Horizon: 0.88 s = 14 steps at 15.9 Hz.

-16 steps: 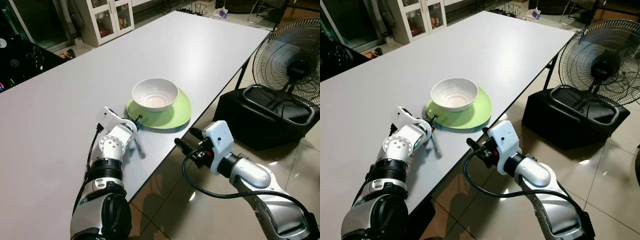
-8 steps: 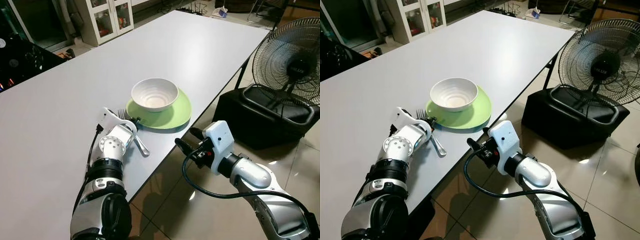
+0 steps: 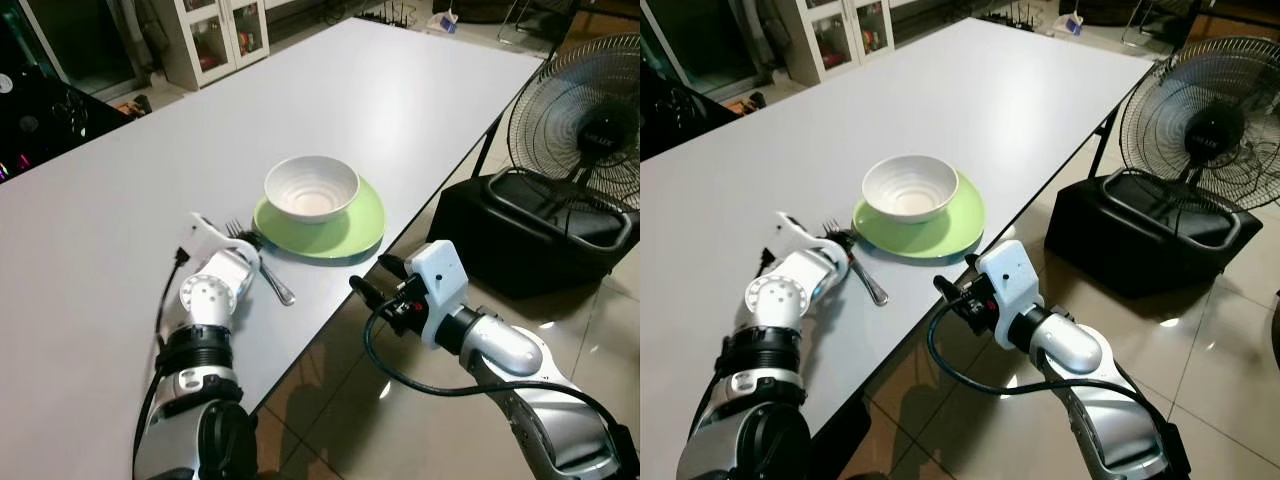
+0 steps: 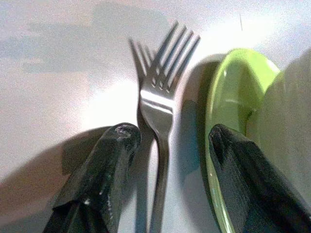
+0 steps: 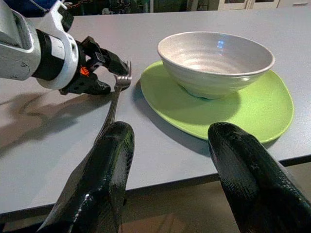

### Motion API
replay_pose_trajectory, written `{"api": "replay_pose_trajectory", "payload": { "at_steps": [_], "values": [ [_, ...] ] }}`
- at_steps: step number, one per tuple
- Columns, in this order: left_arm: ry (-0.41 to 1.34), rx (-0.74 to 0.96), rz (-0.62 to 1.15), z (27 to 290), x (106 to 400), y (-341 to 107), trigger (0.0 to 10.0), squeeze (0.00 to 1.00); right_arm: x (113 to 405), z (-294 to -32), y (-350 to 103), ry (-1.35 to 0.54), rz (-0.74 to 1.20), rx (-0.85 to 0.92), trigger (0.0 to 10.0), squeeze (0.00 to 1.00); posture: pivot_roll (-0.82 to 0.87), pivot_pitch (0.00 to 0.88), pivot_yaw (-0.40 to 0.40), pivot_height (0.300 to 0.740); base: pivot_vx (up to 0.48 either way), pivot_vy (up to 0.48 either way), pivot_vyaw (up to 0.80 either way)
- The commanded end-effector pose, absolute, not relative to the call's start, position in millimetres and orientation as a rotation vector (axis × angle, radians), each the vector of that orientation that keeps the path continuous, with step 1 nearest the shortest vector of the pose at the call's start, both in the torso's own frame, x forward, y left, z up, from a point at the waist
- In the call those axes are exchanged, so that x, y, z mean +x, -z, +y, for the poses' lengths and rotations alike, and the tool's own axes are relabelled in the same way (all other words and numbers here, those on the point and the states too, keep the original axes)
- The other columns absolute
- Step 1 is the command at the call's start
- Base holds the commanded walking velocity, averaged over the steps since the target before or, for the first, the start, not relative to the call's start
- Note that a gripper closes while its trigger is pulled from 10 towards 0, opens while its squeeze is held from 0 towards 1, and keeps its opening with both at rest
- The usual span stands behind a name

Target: Setting the table

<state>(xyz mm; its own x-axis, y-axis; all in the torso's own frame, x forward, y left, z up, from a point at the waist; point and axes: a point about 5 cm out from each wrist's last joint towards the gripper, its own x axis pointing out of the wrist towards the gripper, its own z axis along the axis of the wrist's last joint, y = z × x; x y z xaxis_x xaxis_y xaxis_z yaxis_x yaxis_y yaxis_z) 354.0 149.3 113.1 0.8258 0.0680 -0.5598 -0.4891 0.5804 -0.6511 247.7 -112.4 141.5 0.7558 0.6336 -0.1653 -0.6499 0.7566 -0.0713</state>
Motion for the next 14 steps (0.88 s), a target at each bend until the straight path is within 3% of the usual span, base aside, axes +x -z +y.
{"api": "replay_pose_trajectory", "payload": {
  "at_steps": [1, 4, 5, 6, 8, 9, 11, 14],
  "values": [
    [-0.368, -0.879, 0.517, 154.2, 352.1, -117.0, 10.0, 1.00, 249.5, -109.9, -144.7, -0.709, 0.119, -0.140, 10.0, 0.00, 0.03, 0.000, 0.079, 0.740, 0.000, 0.000, 0.00],
    [-0.379, -0.877, 0.489, 164.7, 347.5, -127.3, 10.0, 1.00, 250.1, -110.2, -145.0, -0.711, 0.117, -0.140, 10.0, 0.00, 0.04, 0.000, 0.077, 0.740, 0.000, 0.000, 0.00],
    [-0.391, -0.862, 0.468, 171.7, 344.7, -132.5, 10.0, 0.00, 250.7, -110.1, -145.3, -0.712, 0.115, -0.141, 10.0, 0.00, 0.04, 0.000, 0.074, 0.740, 0.000, 0.000, 0.00],
    [-0.396, -0.851, 0.459, 174.5, 343.7, -134.5, 10.0, 0.00, 251.1, -110.0, -145.5, -0.713, 0.113, -0.141, 10.0, 0.00, 0.04, 0.000, 0.074, 0.740, 0.000, 0.000, 0.00],
    [-0.197, -0.570, 0.199, 186.4, 343.7, -169.4, 10.0, 0.00, 256.0, -110.4, -153.1, -0.673, 0.059, -0.137, 10.0, 0.00, 0.04, 0.000, 0.069, 0.740, 0.000, 0.000, 0.00],
    [-0.144, -0.528, 0.154, 185.2, 342.8, -175.9, 10.0, 0.00, 256.8, -110.8, -155.0, -0.664, 0.046, -0.134, 10.0, 0.00, 0.04, 0.000, 0.069, 0.740, 0.000, 0.000, 0.00],
    [0.045, -0.189, -0.033, 184.3, 324.6, -197.6, 10.0, 0.00, 259.5, -112.5, -160.6, -0.604, -0.005, -0.107, 10.0, 0.00, 0.04, 0.000, 0.057, 0.740, 0.000, 0.000, 0.00],
    [0.131, 0.045, -0.092, 191.1, 296.9, -200.4, 10.0, 0.00, 260.7, -107.8, -161.7, -0.562, -0.035, -0.089, 10.0, 0.00, 0.05, 0.000, 0.046, 0.740, 0.000, 0.000, 0.00]
  ]
}}
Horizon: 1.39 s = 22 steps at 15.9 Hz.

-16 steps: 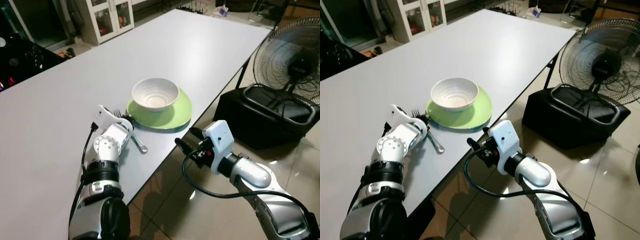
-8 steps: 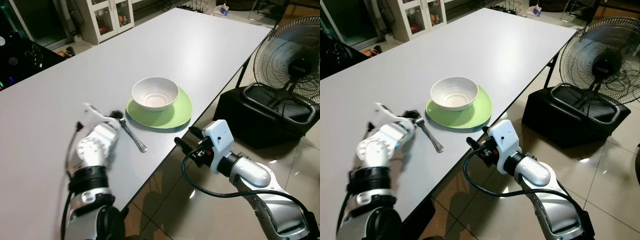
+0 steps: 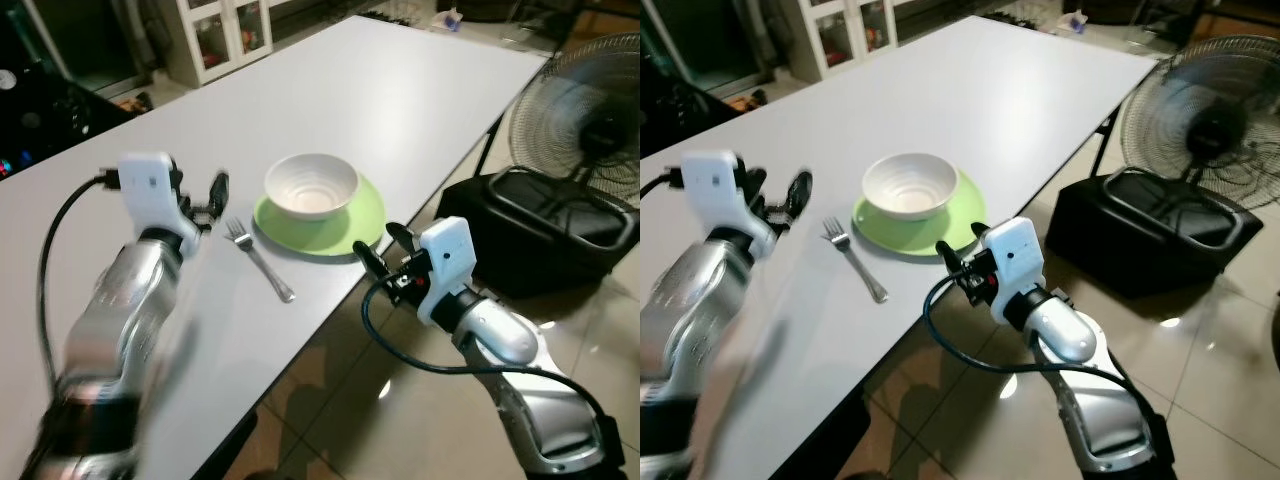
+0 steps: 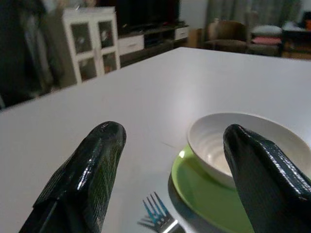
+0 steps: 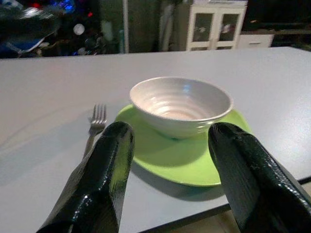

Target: Setting the table

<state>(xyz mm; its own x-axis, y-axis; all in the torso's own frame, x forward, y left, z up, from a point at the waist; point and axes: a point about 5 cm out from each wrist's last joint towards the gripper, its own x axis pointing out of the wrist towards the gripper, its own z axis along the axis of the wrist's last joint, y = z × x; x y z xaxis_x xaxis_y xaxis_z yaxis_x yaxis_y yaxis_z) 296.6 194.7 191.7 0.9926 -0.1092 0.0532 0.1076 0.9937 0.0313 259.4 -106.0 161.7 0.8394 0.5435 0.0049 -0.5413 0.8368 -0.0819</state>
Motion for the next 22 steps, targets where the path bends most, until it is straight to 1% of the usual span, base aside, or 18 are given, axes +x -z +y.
{"api": "replay_pose_trajectory", "payload": {
  "at_steps": [1, 3, 4, 5, 8, 11, 14, 15, 17, 19, 20, 22],
  "values": [
    [0.165, 0.101, -0.098, 191.4, 286.8, -200.6, 10.0, 0.00, 262.0, -107.0, -163.4, -0.534, -0.049, -0.062, 10.0, 0.00, 0.05, 0.000, 0.046, 0.740, 0.000, 0.000, 0.00],
    [0.209, 0.197, -0.102, 188.8, 273.6, -195.4, 10.0, 0.00, 263.3, -106.8, -164.2, -0.511, -0.065, -0.019, 10.0, 0.00, 0.07, 0.000, 0.042, 0.740, 0.000, 0.000, 0.00],
    [0.202, 0.218, -0.093, 189.4, 263.7, -189.6, 10.0, 0.00, 260.9, -105.8, -163.0, -0.523, -0.065, 0.008, 10.0, 0.00, 0.07, 0.000, 0.037, 0.740, 0.000, 0.000, 0.80],
    [0.190, 0.202, -0.076, 191.3, 251.9, -182.8, 10.0, 0.00, 257.0, -102.1, -157.9, -0.557, -0.049, 0.008, 10.0, 0.00, 0.08, 0.000, 0.035, 0.740, 0.000, 0.000, 0.80],
    [0.220, 0.217, -0.060, 185.4, 243.8, -177.8, 10.0, 0.00, 254.3, -98.4, -147.8, -0.613, 0.008, -0.037, 10.0, 0.00, 0.09, 0.000, 0.012, 0.740, 0.000, 0.000, 0.80],
    [0.242, 0.233, -0.056, 184.0, 239.3, -174.4, 10.0, 0.00, 255.5, -95.9, -134.8, -0.632, 0.060, -0.081, 10.0, 0.00, 0.11, 0.000, 0.025, 0.740, 0.000, 0.000, 0.80],
    [0.299, 0.253, -0.038, 178.9, 250.3, -173.0, 10.0, 0.00, 261.4, -100.9, -134.8, -0.576, 0.067, -0.109, 10.0, 0.00, 0.07, 0.000, 0.054, 0.740, 0.000, 0.000, 0.80],
    [0.319, 0.250, -0.043, 174.4, 258.3, -175.4, 10.0, 0.00, 268.6, -105.6, -139.2, -0.545, 0.062, -0.119, 10.0, 0.00, 0.06, 0.000, 0.064, 0.740, 0.000, 0.000, 0.80],
    [0.326, 0.219, -0.054, 169.1, 273.2, -184.6, 10.0, 0.00, 286.8, -115.3, -162.0, -0.512, 0.042, -0.126, 10.0, 0.00, 0.04, 0.000, 0.087, 0.740, 0.000, 0.000, 0.80],
    [0.326, 0.222, -0.039, 168.4, 281.5, -186.9, 10.0, 0.00, 299.4, -126.7, -176.4, -0.501, 0.057, -0.109, 10.0, 0.00, 0.05, 0.000, 0.079, 0.740, 0.000, 0.000, 0.80],
    [0.333, 0.243, -0.036, 167.3, 283.8, -187.8, 10.0, 0.00, 305.6, -134.8, -178.7, -0.495, 0.082, -0.104, 10.0, 0.00, 0.06, 0.000, 0.068, 0.740, 0.000, 0.000, 0.80],
    [0.313, 0.253, -0.010, 170.0, 287.2, -190.3, 10.0, 0.00, 314.9, -148.9, -174.9, -0.462, 0.145, -0.149, 10.0, 0.00, 0.08, 0.000, 0.044, 0.740, 0.000, 0.000, 0.80]
  ]
}}
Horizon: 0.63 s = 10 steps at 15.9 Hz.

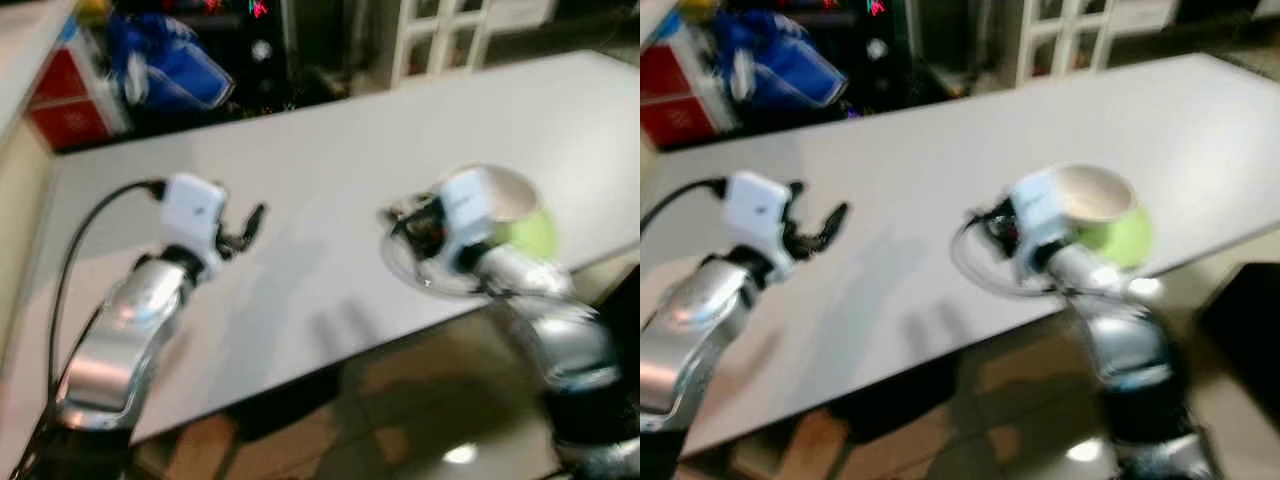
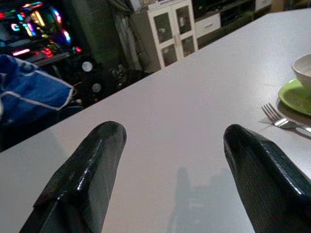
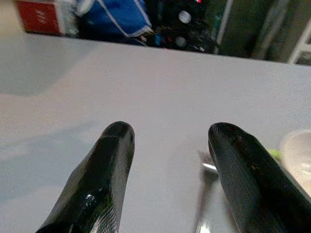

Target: Setting the table

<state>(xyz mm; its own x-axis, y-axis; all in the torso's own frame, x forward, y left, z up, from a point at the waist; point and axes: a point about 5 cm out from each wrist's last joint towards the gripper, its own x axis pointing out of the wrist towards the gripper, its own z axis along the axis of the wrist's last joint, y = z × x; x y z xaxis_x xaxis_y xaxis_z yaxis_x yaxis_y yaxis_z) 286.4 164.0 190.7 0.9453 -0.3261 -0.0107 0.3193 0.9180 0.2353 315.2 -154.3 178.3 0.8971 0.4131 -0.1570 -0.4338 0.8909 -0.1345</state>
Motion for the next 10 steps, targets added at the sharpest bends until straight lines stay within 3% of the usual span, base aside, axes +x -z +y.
{"api": "replay_pose_trajectory", "payload": {
  "at_steps": [1, 3, 7, 10],
  "values": [
    [0.300, 0.252, 0.002, 172.0, 287.2, -188.9, 10.0, 0.00, 315.4, -150.5, -172.6, -0.463, 0.164, -0.160, 10.0, 0.00, 0.09, 0.000, 0.040, 0.740, 0.000, 0.000, 0.80],
    [0.290, 0.194, 0.016, 171.8, 288.7, -188.0, 10.0, 0.00, 320.9, -150.8, -179.4, -0.451, 0.152, -0.174, 10.0, 0.00, 0.08, 0.000, 0.055, 0.740, 0.000, 0.000, 0.76],
    [0.249, 0.151, 0.049, 170.7, 288.0, -179.2, 10.0, 0.00, 330.7, -169.4, -183.5, -0.365, 0.192, -0.172, 10.0, 0.00, 0.07, 0.000, 0.031, 0.740, 0.000, 0.000, 0.00],
    [0.262, 0.156, 0.046, 163.6, 288.1, -181.8, 10.0, 0.00, 341.8, -195.6, -171.6, -0.361, 0.323, -0.301, 10.0, 0.00, 0.08, 0.000, 0.003, 0.740, 0.000, 0.000, 0.00]
  ]
}}
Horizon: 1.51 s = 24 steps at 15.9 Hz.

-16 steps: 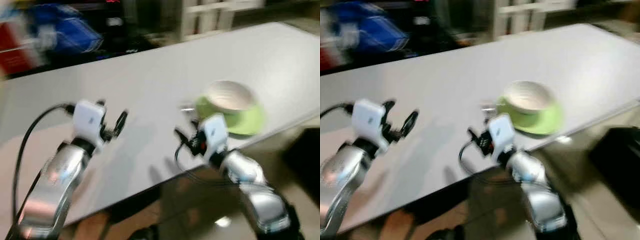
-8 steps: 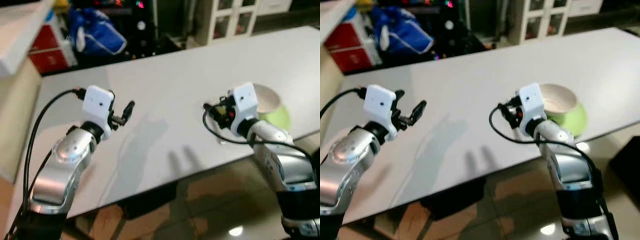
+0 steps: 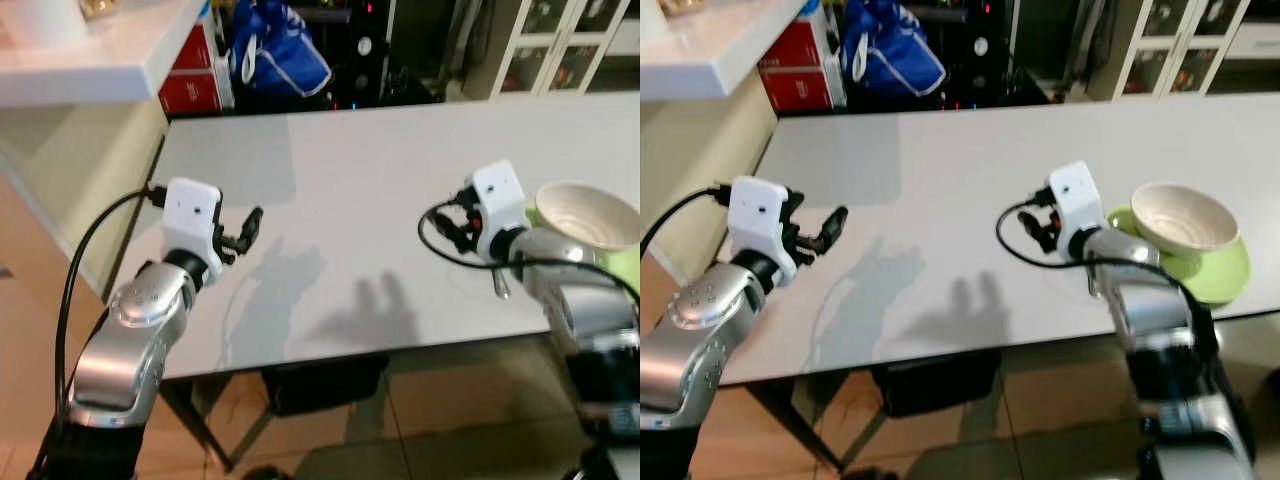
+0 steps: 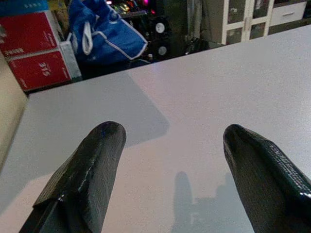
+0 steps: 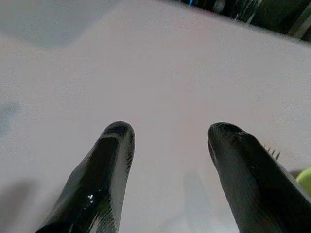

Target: Setting the table

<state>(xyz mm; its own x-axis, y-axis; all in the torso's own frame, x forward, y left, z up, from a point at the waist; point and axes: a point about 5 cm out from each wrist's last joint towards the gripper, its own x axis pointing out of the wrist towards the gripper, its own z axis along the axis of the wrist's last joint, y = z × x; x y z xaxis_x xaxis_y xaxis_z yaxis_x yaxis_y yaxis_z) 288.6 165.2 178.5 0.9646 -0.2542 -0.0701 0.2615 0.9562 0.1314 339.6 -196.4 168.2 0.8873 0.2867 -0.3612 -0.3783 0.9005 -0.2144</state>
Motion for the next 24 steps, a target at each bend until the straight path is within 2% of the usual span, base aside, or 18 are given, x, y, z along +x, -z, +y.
{"api": "replay_pose_trajectory", "payload": {
  "at_steps": [1, 3, 6, 7, 8, 11, 14, 15, 17, 19, 20, 21, 22, 24],
  "values": [
    [0.269, 0.155, 0.047, 161.5, 288.2, -181.6, 10.0, 0.00, 345.8, -203.7, -168.9, -0.362, 0.362, -0.309, 10.0, 0.00, 0.08, 0.000, -0.002, 0.740, 0.000, 0.000, 0.00],
    [0.299, 0.162, 0.054, 157.6, 288.3, -181.6, 10.0, 0.00, 358.0, -223.3, -165.5, -0.330, 0.435, -0.300, 10.0, 0.00, 0.08, 0.000, -0.004, 0.740, 0.000, 0.000, 0.00],
    [0.348, 0.181, 0.055, 150.9, 287.7, -183.7, 10.0, 0.00, 364.2, -237.2, -157.7, -0.322, 0.520, -0.238, 10.0, 0.00, 0.08, 0.000, -0.004, 0.740, 0.000, 0.000, 0.00],
    [0.361, 0.198, 0.058, 150.0, 287.3, -183.9, 10.0, 0.00, 364.8, -241.7, -155.0, -0.306, 0.547, -0.211, 7.6, 0.00, 0.08, 0.000, -0.009, 0.740, 0.000, 0.000, 0.00],
    [0.387, 0.212, 0.059, 147.5, 286.1, -184.2, 10.0, 0.00, 364.8, -247.5, -152.5, -0.284, 0.570, -0.192, 0.0, 0.00, 0.08, 0.000, -0.009, 0.740, 0.000, 0.000, 0.00],
    [0.496, 0.230, 0.065, 136.0, 280.4, -184.6, 10.0, 0.00, 359.1, -261.6, -145.5, -0.287, 0.627, -0.149, 0.0, 0.00, 0.08, 0.000, -0.010, 0.740, 0.000, 0.000, 0.00],
    [0.611, 0.217, 0.069, 125.6, 273.7, -185.6, 10.0, 0.00, 349.9, -272.9, -137.3, -0.332, 0.694, -0.192, 0.0, 0.00, 0.07, 0.000, -0.005, 0.740, 0.000, 0.000, 0.00],
    [0.684, 0.192, 0.083, 122.2, 269.2, -186.5, 10.0, 0.00, 348.2, -275.2, -135.8, -0.345, 0.703, -0.200, 1.8, 0.00, 0.07, 0.000, -0.005, 0.740, 0.000, 0.000, 0.00],
    [0.800, 0.184, 0.108, 117.2, 260.9, -187.0, 10.0, 0.00, 344.4, -277.6, -132.6, -0.374, 0.726, -0.208, 2.2, 0.00, 0.08, 0.000, -0.016, 0.740, 0.000, 0.000, 0.00],
    [0.899, 0.213, 0.137, 113.2, 254.5, -186.8, 10.0, 0.00, 337.6, -283.7, -124.3, -0.401, 0.766, -0.245, 4.4, 0.00, 0.07, 0.000, -0.023, 0.740, 0.000, 0.000, 0.00],
    [0.911, 0.219, 0.144, 112.6, 253.9, -186.3, 10.0, 0.00, 336.8, -284.6, -122.2, -0.397, 0.772, -0.239, 4.7, 0.00, 0.07, 0.000, -0.023, 0.740, 0.000, 0.000, 0.00],
    [0.918, 0.221, 0.149, 112.1, 253.2, -186.2, 10.0, 0.00, 335.8, -284.9, -120.5, -0.401, 0.781, -0.238, 6.9, 0.00, 0.08, 0.000, -0.026, 0.740, 0.000, 0.000, 0.00],
    [0.922, 0.221, 0.152, 111.9, 252.7, -186.5, 10.0, 0.00, 334.2, -285.8, -118.1, -0.404, 0.792, -0.244, 8.5, 0.00, 0.08, 0.000, -0.031, 0.740, 0.000, 0.000, 0.00],
    [0.926, 0.217, 0.160, 112.7, 251.1, -186.4, 10.0, 0.00, 333.2, -288.9, -115.7, -0.381, 0.802, -0.261, 10.0, 0.00, 0.08, 0.000, -0.031, 0.740, 0.000, 0.000, 0.00]
  ]
}}
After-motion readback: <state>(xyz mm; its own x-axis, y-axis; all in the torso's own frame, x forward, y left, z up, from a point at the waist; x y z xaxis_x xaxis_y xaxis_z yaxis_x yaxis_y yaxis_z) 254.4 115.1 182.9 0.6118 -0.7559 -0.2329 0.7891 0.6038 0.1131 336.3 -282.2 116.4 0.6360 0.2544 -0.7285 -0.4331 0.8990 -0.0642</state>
